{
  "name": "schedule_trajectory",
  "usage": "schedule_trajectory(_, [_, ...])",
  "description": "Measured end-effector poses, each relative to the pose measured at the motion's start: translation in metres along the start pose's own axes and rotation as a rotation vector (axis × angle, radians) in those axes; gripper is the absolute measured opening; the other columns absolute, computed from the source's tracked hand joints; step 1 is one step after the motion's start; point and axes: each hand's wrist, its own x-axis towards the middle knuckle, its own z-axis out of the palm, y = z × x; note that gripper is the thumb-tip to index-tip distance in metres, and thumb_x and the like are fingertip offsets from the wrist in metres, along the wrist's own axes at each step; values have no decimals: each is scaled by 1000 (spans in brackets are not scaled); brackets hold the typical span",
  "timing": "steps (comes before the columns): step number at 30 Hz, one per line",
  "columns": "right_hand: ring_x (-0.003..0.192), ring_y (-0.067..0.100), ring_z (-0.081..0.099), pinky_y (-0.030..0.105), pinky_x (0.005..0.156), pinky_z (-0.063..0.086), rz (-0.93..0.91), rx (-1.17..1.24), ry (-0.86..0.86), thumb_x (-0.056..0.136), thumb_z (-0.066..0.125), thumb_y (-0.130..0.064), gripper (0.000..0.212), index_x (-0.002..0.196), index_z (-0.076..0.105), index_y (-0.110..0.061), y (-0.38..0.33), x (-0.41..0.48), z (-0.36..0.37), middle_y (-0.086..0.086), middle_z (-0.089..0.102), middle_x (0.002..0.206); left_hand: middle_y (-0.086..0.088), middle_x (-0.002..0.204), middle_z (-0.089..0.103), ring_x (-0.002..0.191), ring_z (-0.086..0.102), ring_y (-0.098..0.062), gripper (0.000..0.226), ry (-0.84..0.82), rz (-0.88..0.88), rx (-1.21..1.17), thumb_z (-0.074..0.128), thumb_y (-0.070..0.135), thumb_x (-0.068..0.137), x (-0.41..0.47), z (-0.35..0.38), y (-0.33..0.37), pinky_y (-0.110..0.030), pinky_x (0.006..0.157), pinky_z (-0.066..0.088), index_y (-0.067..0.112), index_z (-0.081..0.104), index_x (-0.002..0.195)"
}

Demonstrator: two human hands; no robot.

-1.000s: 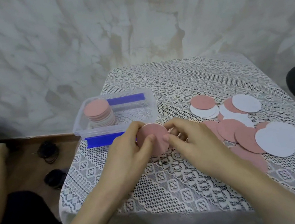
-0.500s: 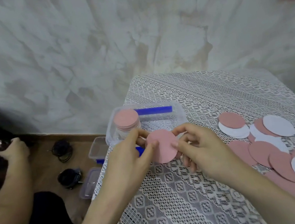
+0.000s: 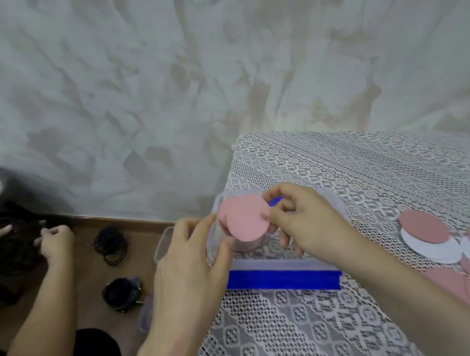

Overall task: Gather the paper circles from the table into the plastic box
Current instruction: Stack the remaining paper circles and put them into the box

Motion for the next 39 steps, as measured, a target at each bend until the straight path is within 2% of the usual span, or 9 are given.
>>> schedule_trajectory(3, [52, 10, 59, 31, 53, 46, -25, -167, -23, 98, 62, -26, 17, 109, 58, -38, 4, 9, 5, -5, 64, 70, 19, 115, 42, 78, 60, -8, 53, -22, 3, -13, 44, 60, 94, 4, 2, -2, -40, 68, 55, 39, 45, 143])
schedule_trajectory(7, [59, 4, 57, 33, 65, 51, -118, -415, -24, 96, 59, -38, 8, 104, 62, -40, 4, 9, 7, -8, 65, 74, 21, 111, 41, 77, 60, -4, 47, -29, 21, -47, 44, 57, 95, 4, 2, -4, -40, 67, 55, 42, 44, 140])
schedule_trajectory(12, [93, 3, 61, 33, 80, 52, -144, -544, -116, 84, 68, -59, 43, 119, 55, -40, -4, 3, 5, -18, 48, 69, 24, 111, 40, 76, 60, -1, 41, -21, 42, -60, 46, 55, 97, 3, 2, -5, -37, 64, 55, 48, 41, 136])
schedule_trajectory(17, [68, -9, 49, 13, 61, 35, -251, -575, -21, 94, 69, -38, 33, 125, 62, -30, -3, 19, 12, -24, 43, 73, 24, 116, 39, 81, 58, 1, 49, -37, 27, -61, 47, 48, 97, 4, 4, -7, -34, 69, 56, 42, 40, 145])
schedule_trajectory(22, [70, -10, 47, 11, 63, 33, -255, -579, -74, 95, 65, -41, 39, 133, 59, -31, -4, 15, 9, -24, 48, 85, 24, 116, 40, 81, 60, -2, 51, -41, 7, -62, 48, 50, 96, 5, 4, -7, -36, 70, 56, 40, 42, 146])
schedule_trajectory(28, [71, -4, 52, 20, 65, 39, -202, -600, 5, 100, 56, -46, 33, 131, 60, -37, 0, -16, -20, -15, 61, 80, 20, 121, 43, 93, 59, -8, 51, -32, -21, -73, 47, 51, 96, 4, 8, -8, -35, 76, 51, 41, 40, 146])
schedule_trajectory(31, [71, -3, 50, 17, 62, 33, -192, -648, 85, 101, 52, -46, 32, 130, 61, -35, 2, -44, -36, -16, 58, 85, 16, 123, 46, 98, 58, -10, 52, -38, -45, -81, 47, 50, 97, 2, 8, -8, -35, 77, 48, 42, 39, 147])
schedule_trajectory(35, [85, 2, 51, 26, 73, 38, -153, -729, 151, 103, 46, -44, 31, 129, 61, -35, 11, -75, -48, -18, 47, 101, 9, 129, 48, 112, 57, -16, 53, -57, -80, -31, 42, 52, 97, 3, 8, -3, -40, 87, 50, 42, 36, 149])
schedule_trajectory(39, [72, 0, 50, 24, 59, 36, -90, -772, 149, 103, 40, -52, 30, 118, 64, -41, 21, -95, -49, -18, 50, 87, 3, 129, 50, 111, 59, -24, 52, -75, -122, -5, 37, 53, 99, -1, 12, 2, -40, 89, 49, 43, 34, 150])
